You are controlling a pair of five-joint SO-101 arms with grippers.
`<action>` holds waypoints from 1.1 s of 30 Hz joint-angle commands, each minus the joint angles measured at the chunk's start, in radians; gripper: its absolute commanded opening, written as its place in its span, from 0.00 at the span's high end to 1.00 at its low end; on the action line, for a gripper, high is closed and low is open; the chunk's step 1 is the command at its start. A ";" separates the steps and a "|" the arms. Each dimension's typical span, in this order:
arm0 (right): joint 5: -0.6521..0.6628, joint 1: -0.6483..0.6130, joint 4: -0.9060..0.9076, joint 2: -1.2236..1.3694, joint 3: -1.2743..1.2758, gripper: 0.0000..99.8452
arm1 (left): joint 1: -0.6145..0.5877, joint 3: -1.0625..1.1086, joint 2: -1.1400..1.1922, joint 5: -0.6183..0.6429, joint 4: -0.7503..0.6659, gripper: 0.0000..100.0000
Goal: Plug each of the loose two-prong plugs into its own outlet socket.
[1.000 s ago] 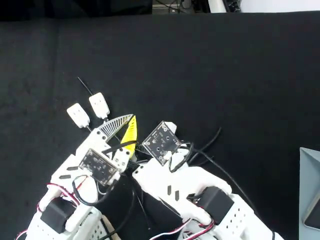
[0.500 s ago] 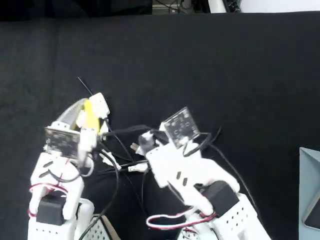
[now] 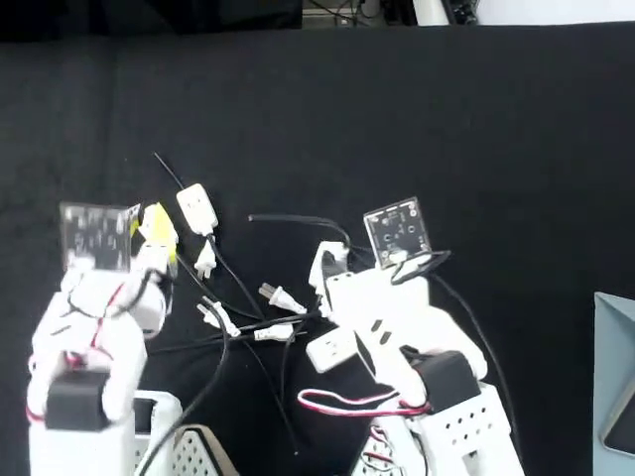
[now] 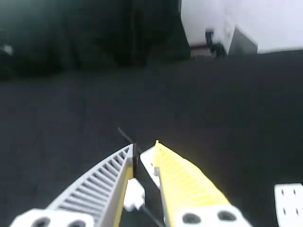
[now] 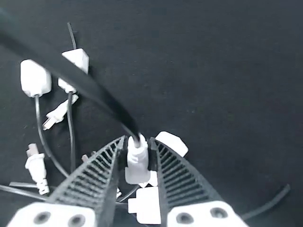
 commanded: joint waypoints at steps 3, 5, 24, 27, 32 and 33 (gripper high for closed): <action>0.006 0.063 -0.005 0.002 -0.004 0.99 | -0.004 -0.249 0.371 0.006 0.104 0.91; 0.005 0.063 -0.005 0.002 -0.004 0.99 | -0.004 -0.278 0.476 0.006 0.120 0.91; 0.005 0.063 -0.106 0.002 0.079 0.99 | -0.094 -0.378 1.132 0.129 -0.107 0.80; 0.002 0.063 -0.106 0.002 0.079 0.99 | -0.067 -0.452 1.192 0.155 -0.107 0.80; 0.000 0.063 -0.106 0.002 0.081 0.99 | 0.016 -0.578 1.287 0.199 -0.115 0.80; 0.000 0.063 -0.106 0.002 0.081 0.99 | 0.028 -0.608 1.312 0.210 -0.115 0.80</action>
